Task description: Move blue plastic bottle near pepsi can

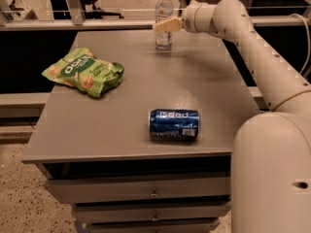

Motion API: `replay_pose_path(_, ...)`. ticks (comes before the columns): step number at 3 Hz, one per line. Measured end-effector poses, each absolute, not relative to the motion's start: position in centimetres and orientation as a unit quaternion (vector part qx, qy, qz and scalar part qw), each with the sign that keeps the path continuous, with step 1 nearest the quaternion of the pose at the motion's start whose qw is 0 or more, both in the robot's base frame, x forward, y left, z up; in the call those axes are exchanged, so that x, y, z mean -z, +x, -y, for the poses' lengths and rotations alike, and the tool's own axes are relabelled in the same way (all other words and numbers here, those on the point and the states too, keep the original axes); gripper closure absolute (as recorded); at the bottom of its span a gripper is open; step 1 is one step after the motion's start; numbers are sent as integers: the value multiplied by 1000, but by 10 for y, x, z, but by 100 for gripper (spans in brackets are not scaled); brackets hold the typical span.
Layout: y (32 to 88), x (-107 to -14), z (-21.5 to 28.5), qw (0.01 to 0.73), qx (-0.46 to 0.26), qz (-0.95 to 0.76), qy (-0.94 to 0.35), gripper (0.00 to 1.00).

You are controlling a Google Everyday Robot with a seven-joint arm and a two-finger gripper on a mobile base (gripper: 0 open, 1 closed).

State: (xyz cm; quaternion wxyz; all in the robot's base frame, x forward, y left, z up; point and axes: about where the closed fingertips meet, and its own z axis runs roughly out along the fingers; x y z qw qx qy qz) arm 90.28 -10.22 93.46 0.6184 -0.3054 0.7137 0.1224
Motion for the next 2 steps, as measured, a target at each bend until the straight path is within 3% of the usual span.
replay_pose_path(1, 902, -931, 99, 593, -170, -731, -292, 15)
replay_pose_path(2, 887, -927, 89, 567, -231, -737, -285, 38)
